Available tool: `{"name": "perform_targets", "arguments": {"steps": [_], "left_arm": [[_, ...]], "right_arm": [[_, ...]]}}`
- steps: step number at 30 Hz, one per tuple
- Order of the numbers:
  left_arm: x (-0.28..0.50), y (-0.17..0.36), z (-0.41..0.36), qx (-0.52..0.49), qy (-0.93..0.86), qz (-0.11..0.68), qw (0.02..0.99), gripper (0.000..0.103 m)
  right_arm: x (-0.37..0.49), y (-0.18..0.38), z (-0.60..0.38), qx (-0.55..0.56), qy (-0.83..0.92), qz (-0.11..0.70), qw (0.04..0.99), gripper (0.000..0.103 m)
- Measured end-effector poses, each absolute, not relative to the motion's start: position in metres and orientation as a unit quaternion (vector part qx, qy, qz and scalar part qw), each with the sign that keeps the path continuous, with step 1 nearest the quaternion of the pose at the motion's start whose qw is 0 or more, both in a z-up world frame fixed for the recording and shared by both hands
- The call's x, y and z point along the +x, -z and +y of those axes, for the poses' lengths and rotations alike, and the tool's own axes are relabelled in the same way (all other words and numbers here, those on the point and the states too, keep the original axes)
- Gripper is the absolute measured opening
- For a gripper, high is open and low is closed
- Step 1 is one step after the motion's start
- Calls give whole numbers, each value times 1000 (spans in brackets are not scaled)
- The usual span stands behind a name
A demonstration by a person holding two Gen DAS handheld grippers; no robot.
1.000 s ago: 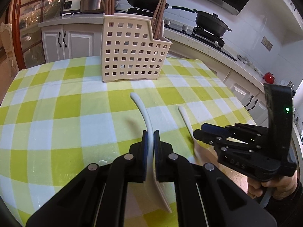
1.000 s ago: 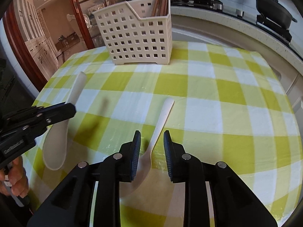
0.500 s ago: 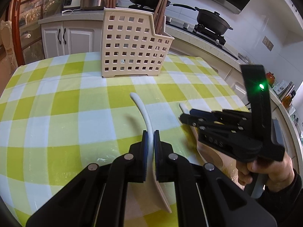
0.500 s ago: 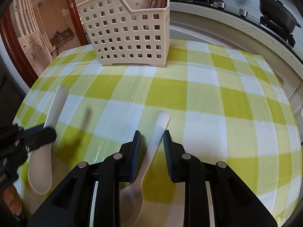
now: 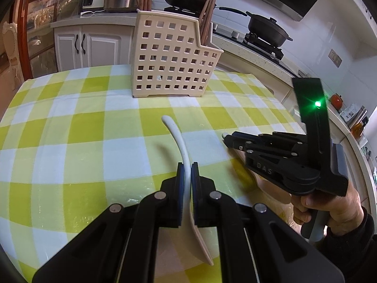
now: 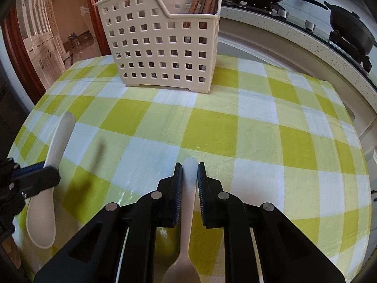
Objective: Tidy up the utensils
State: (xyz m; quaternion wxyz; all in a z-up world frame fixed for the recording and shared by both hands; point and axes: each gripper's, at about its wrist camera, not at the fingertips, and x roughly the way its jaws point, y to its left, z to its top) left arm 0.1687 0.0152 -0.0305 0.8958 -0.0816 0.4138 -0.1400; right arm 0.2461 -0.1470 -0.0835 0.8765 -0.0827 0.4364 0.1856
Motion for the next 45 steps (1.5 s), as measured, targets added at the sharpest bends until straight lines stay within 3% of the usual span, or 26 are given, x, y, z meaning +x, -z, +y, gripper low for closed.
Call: {"name": "perform_targets", "arguments": {"steps": [38,42,45], "left_arm": [[171,33,16,-85,142,415,895,6],[171,34,16,-85,142,414,895,6],[171,33,17,-89,139,414,895,6]], "right_arm": [[218,86,-139,-127,-222,431,865,13],[220,87,-136,-139,-219,434,863,19],[223,86,-136,-148,-235,438,855,12]]}}
